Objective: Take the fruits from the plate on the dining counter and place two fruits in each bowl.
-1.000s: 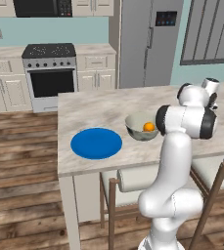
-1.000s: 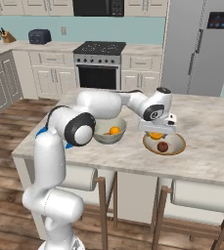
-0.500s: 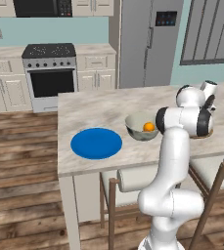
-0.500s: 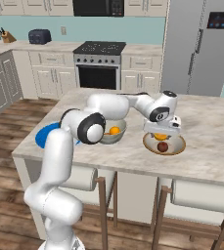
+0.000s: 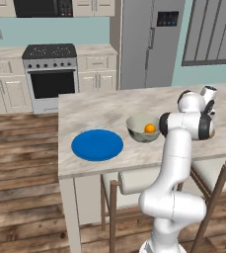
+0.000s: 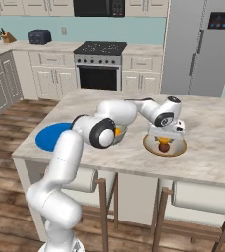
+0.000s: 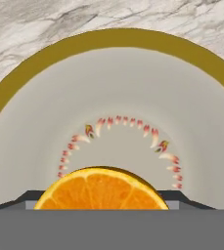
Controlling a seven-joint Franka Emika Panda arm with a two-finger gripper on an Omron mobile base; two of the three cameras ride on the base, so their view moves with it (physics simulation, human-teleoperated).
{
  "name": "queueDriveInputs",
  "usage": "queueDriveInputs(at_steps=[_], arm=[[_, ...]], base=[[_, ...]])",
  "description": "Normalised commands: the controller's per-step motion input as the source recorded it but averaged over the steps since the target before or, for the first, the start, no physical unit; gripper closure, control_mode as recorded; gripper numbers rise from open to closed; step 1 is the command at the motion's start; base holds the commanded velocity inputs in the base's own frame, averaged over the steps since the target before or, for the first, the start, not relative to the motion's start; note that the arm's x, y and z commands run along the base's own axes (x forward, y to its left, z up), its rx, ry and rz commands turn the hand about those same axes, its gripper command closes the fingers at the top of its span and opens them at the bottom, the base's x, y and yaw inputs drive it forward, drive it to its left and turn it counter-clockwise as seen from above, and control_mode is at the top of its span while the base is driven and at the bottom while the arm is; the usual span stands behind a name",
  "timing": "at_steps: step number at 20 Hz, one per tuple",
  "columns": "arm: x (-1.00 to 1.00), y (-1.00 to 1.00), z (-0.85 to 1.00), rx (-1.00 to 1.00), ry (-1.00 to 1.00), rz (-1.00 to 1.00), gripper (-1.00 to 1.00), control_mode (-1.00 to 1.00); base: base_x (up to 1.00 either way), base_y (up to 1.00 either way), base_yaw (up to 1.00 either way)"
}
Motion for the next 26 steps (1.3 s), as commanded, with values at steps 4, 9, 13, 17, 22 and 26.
queueDriveInputs(at_steps=[4, 9, 13, 17, 22, 26], arm=[[0.05, -0.03, -0.09, 0.00, 0.01, 0.00, 1.00, -1.00], [0.00, 0.00, 0.00, 0.00, 0.08, 0.00, -1.00, -1.00], [0.00, 0.00, 0.00, 0.00, 0.09, 0.00, -1.00, -1.00], [0.00, 0.00, 0.00, 0.00, 0.09, 0.00, -1.00, -1.00], [-0.15, 0.00, 0.00, 0.00, 0.05, 0.00, -1.00, -1.00], [-0.91, 0.00, 0.00, 0.00, -0.08, 0.00, -1.00, -1.00]], base=[[0.00, 0.00, 0.00], [0.00, 0.00, 0.00], [0.00, 0.00, 0.00], [0.00, 0.00, 0.00], [0.00, 0.00, 0.00], [0.00, 0.00, 0.00]])
